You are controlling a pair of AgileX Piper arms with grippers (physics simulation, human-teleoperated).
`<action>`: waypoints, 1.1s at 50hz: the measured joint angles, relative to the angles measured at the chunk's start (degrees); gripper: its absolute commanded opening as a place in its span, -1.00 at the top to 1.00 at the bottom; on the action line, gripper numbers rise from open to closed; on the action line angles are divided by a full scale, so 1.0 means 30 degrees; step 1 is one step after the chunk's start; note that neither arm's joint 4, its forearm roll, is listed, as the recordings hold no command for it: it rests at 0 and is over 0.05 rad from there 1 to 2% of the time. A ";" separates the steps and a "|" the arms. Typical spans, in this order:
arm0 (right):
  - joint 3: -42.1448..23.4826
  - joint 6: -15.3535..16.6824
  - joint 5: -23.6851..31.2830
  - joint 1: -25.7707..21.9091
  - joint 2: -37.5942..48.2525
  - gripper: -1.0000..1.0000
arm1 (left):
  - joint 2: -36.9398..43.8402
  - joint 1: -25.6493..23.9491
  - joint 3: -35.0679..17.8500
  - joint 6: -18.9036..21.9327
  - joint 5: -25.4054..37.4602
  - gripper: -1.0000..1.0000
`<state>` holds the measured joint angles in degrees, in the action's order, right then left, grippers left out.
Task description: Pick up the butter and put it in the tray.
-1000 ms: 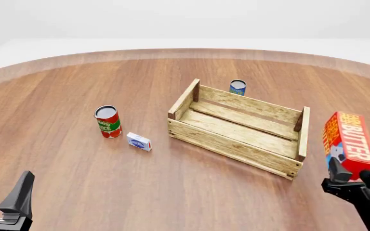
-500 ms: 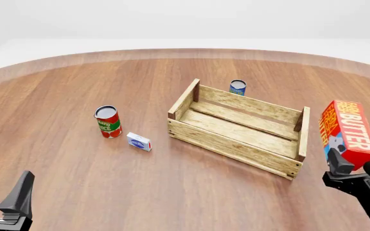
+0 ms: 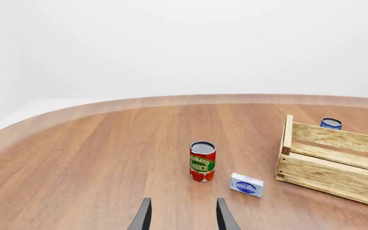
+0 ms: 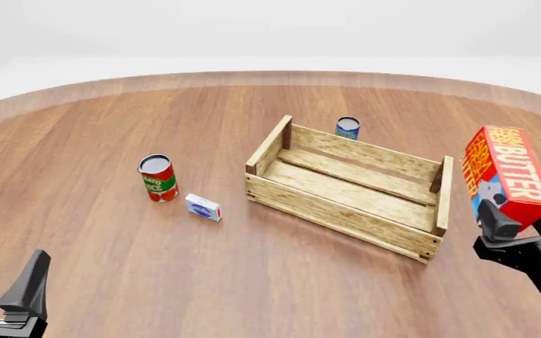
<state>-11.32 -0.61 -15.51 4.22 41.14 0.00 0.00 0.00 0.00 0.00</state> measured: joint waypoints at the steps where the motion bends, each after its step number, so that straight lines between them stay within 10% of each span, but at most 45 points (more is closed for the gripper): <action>1: -0.0100 0.0017 0.0084 -0.0033 -0.0006 1.00 | 0.0000 0.0000 0.0000 0.0000 0.0000 -1.00; 55: -0.3815 0.0921 0.0398 -0.2673 0.3971 1.00 | 0.0000 0.0000 0.0000 0.0000 0.0000 -1.00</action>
<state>-22.77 2.15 -14.32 -3.80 53.06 0.00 0.00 0.00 0.00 0.00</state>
